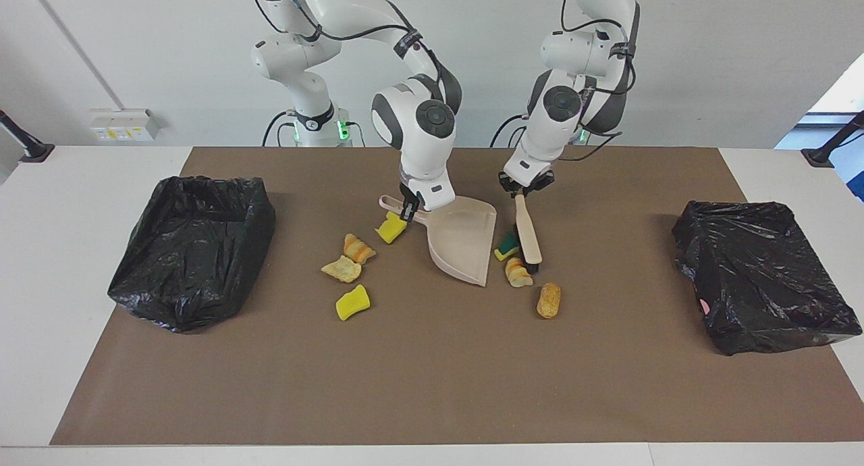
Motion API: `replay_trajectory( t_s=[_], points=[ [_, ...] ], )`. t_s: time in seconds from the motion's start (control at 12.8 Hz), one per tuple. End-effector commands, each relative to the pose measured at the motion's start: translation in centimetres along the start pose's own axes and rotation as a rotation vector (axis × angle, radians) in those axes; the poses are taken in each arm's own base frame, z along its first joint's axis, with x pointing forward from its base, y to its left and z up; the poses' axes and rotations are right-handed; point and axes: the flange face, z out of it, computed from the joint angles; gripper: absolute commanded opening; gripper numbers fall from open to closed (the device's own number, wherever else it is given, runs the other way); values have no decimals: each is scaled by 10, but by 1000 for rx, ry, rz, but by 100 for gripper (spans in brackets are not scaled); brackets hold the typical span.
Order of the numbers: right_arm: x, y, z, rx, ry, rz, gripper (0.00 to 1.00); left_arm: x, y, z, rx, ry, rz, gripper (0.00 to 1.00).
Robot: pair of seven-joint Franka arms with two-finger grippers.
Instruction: Sweep and dump trash in bin
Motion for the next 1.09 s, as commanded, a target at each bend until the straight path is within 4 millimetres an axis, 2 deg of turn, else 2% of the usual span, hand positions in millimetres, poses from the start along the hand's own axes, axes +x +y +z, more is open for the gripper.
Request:
replay_trajectory(
  t_s=[0.0, 0.23, 0.39, 0.55, 0.78, 1.01],
  points=[
    [-5, -3, 2, -17, -2, 9, 0, -12, 37, 12, -32, -14, 48, 0],
    [-5, -3, 2, -15, -3, 9, 0, -22, 69, -6, -23, -42, 125, 0],
    [-5, -2, 2, -14, -3, 11, 0, -27, 75, -35, -3, -92, 145, 0],
    [-5, -2, 3, -12, -3, 13, 0, -25, 72, -60, 9, -134, 153, 0],
    [-7, -1, 4, -8, -6, 16, 0, 8, 31, -83, -17, -122, 137, 0],
    [-7, -1, 4, -8, -6, 15, 0, 34, -4, -84, 8, -79, 150, 0]
  ],
)
